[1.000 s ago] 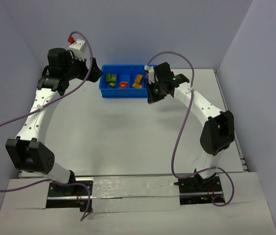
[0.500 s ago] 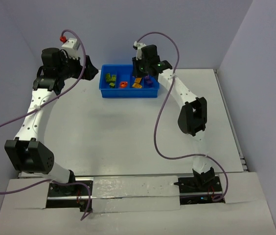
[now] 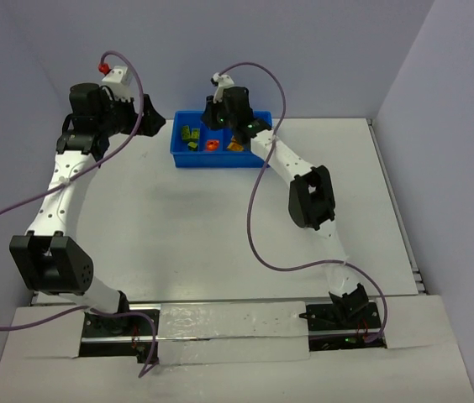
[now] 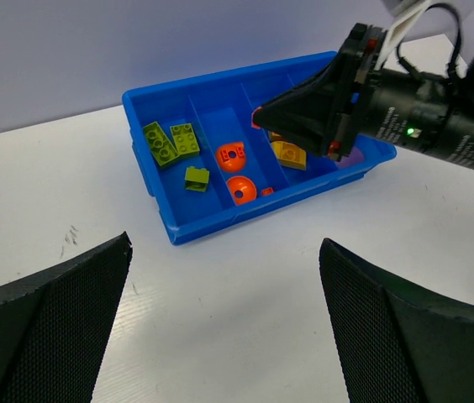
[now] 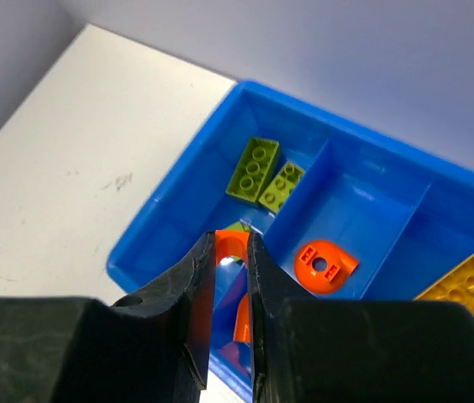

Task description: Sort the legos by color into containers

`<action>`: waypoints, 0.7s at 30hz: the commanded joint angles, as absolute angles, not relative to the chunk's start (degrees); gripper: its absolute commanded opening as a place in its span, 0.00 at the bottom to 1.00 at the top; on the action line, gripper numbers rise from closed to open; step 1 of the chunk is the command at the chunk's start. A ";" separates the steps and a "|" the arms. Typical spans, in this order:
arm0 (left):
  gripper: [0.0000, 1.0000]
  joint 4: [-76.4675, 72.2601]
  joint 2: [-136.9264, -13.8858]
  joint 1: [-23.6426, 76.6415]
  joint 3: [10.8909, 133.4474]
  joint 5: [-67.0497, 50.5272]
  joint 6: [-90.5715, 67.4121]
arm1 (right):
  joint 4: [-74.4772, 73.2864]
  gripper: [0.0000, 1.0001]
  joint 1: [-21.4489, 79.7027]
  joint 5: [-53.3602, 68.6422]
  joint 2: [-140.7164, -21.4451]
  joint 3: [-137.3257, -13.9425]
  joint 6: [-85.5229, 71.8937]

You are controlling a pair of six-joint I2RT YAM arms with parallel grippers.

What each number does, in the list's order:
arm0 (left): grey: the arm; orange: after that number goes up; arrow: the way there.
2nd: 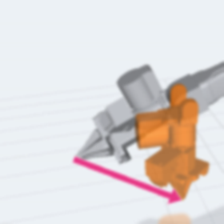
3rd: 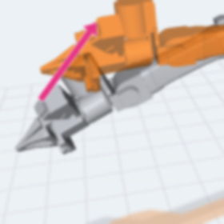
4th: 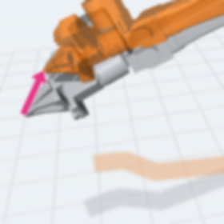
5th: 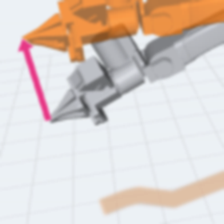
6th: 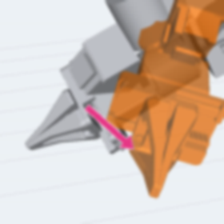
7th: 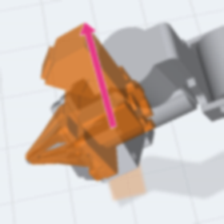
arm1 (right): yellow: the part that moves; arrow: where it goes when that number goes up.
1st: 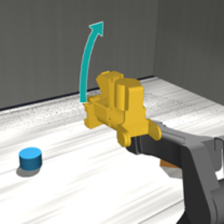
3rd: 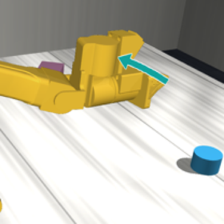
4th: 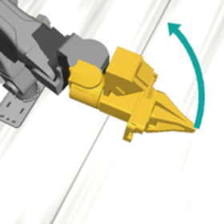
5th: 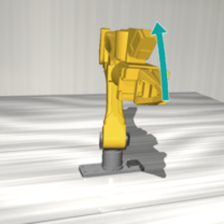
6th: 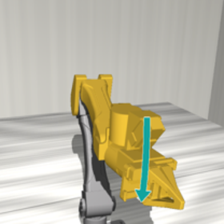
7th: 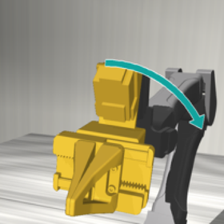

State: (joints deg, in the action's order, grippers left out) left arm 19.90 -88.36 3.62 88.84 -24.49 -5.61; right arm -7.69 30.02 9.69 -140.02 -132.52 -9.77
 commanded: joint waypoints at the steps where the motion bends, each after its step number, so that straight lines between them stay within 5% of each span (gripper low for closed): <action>1: 0.99 17.31 -89.04 2.89 90.27 -25.40 -6.24 | -2.38 0.01 30.32 7.79 -144.13 -136.14 -13.55; 7: 0.99 17.49 -89.65 2.64 90.94 -25.49 -6.06 | -0.56 0.10 30.23 5.98 -143.67 -132.31 -15.38; 14: 0.99 17.40 -90.28 2.53 91.25 -25.34 -6.15 | -2.02 0.49 30.23 6.15 -145.07 -133.06 -16.80; 21: 0.99 18.96 -90.81 2.46 92.89 -24.36 -6.35 | -3.19 0.60 30.22 6.78 -142.67 -132.57 -16.44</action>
State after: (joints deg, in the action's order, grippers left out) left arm 19.89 -90.28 2.87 88.93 -24.46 -5.61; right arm -4.54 30.09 6.98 -144.70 -131.68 -16.30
